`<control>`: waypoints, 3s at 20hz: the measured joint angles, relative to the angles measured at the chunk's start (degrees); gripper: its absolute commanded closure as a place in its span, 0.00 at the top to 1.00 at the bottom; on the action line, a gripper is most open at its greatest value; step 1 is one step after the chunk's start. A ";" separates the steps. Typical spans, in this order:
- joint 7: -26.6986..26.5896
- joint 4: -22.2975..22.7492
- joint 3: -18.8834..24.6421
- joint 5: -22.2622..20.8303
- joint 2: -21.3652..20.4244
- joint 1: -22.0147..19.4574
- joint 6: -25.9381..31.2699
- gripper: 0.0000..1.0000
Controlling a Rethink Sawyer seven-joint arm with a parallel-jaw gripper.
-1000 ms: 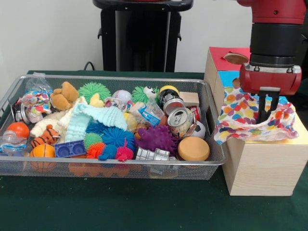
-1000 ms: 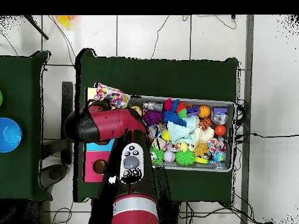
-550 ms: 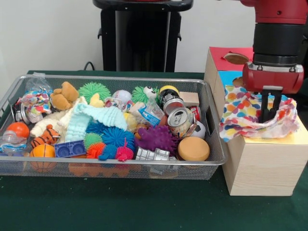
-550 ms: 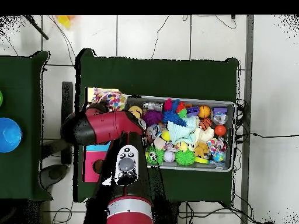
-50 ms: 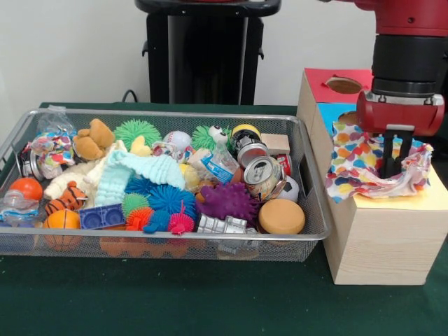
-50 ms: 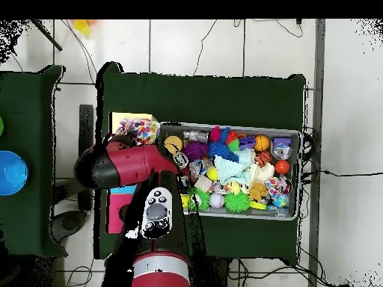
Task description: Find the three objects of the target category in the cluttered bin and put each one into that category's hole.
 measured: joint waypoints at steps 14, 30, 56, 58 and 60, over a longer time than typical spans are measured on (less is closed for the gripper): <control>0.00 -1.03 -0.03 0.01 2.58 -0.71 -1.82 0.00; 0.00 -1.66 0.15 0.01 3.54 -1.17 -3.17 0.00; 0.00 -0.66 1.34 0.05 2.78 -2.36 -3.85 0.00; 0.00 -0.66 1.34 0.14 2.78 -2.36 -3.85 0.00; 0.00 -0.58 1.34 0.21 2.66 -2.36 -3.72 0.00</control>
